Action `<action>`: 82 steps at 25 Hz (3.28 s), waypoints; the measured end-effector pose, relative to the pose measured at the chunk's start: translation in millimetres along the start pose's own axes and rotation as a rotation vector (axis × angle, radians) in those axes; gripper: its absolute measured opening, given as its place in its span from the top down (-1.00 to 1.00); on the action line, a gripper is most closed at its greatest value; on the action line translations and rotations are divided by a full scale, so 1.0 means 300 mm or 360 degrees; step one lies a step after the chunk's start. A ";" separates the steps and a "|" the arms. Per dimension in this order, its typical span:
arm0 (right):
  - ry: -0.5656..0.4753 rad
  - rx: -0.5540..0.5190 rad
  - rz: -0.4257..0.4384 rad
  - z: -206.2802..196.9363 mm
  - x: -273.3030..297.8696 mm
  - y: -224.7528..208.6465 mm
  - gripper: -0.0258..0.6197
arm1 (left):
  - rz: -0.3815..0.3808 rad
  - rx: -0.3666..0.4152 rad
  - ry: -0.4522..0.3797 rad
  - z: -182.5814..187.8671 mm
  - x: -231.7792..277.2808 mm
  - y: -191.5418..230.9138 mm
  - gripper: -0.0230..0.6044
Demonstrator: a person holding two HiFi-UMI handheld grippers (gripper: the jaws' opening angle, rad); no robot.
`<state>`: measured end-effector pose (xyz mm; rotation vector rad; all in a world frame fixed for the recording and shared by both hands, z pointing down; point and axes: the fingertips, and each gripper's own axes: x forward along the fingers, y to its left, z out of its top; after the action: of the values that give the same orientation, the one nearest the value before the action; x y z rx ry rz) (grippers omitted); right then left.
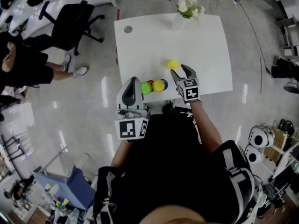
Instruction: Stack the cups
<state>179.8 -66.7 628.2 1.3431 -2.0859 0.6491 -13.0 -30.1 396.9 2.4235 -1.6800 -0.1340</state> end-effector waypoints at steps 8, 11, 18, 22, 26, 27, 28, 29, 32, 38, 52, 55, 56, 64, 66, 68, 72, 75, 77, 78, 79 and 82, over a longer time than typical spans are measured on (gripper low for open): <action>0.0159 0.0026 0.0008 -0.067 0.125 -0.061 0.14 | 0.0021 -0.0006 0.0033 -0.009 0.062 0.001 0.86; 0.0203 0.0041 0.0017 -0.090 0.175 -0.086 0.14 | 0.0035 -0.0005 0.0051 -0.028 0.093 0.005 0.86; 0.0288 0.0075 0.0025 -0.143 0.238 -0.109 0.14 | 0.0060 -0.0007 0.0084 -0.041 0.120 0.013 0.86; 0.0334 0.0071 0.0031 -0.173 0.268 -0.123 0.14 | 0.0069 -0.0010 0.0096 -0.051 0.138 0.013 0.86; 0.0356 0.0060 0.0032 -0.196 0.288 -0.121 0.15 | 0.0071 -0.0010 0.0105 -0.057 0.145 0.016 0.86; 0.0363 0.0056 0.0029 -0.202 0.294 -0.120 0.17 | 0.0071 -0.0008 0.0107 -0.060 0.145 0.020 0.86; 0.0370 0.0051 0.0024 -0.206 0.300 -0.119 0.19 | 0.0071 -0.0004 0.0109 -0.064 0.146 0.024 0.86; 0.0375 0.0045 0.0020 -0.208 0.303 -0.119 0.22 | 0.0071 -0.0001 0.0111 -0.066 0.147 0.027 0.86; 0.0371 0.0033 0.0018 -0.210 0.297 -0.114 0.23 | 0.0075 -0.0002 0.0113 -0.065 0.130 0.025 0.86; 0.0345 0.0027 0.0011 -0.202 0.263 -0.094 0.24 | 0.0085 -0.0006 0.0095 -0.047 0.082 0.025 0.86; 0.0164 -0.0008 0.0039 -0.036 0.080 -0.019 0.25 | 0.0068 -0.0015 0.0024 -0.027 -0.025 0.012 0.86; 0.0105 -0.0024 0.0052 0.013 0.027 0.007 0.25 | 0.0070 -0.0025 0.0004 -0.018 -0.051 0.014 0.86; 0.0094 -0.0033 0.0056 0.026 0.010 0.015 0.25 | 0.0072 -0.0029 -0.0003 -0.015 -0.058 0.016 0.86; -0.0001 -0.0083 0.0136 0.135 -0.118 0.109 0.25 | 0.0077 -0.0042 -0.0046 0.016 -0.100 0.033 0.86; -0.0019 -0.0100 0.0159 0.156 -0.144 0.135 0.25 | 0.0076 -0.0028 -0.0055 0.018 -0.109 0.039 0.87; -0.0035 -0.0117 0.0188 0.175 -0.168 0.164 0.25 | 0.0078 -0.0009 -0.0062 0.018 -0.117 0.048 0.87; -0.0055 -0.0166 0.0252 0.206 -0.215 0.238 0.25 | 0.0092 -0.0030 -0.0065 0.021 -0.137 0.069 0.86; -0.0047 -0.0213 0.0305 0.214 -0.243 0.290 0.25 | 0.0099 -0.0025 -0.0066 0.020 -0.151 0.080 0.86; -0.0012 -0.0254 0.0344 0.206 -0.251 0.322 0.25 | 0.0103 -0.0035 -0.0065 0.020 -0.154 0.087 0.87; 0.0014 -0.0277 0.0365 0.199 -0.251 0.337 0.25 | 0.0105 -0.0038 -0.0064 0.020 -0.154 0.093 0.86; 0.0041 -0.0299 0.0386 0.192 -0.250 0.352 0.25 | 0.0106 -0.0034 -0.0066 0.021 -0.154 0.099 0.86; 0.0101 -0.0353 0.0437 0.171 -0.250 0.393 0.25 | 0.0111 -0.0029 -0.0071 0.026 -0.155 0.114 0.87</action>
<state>86.0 -7.9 528.7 0.9131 -2.2361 0.5437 -62.2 0.9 394.7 2.3622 -1.7721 -0.1938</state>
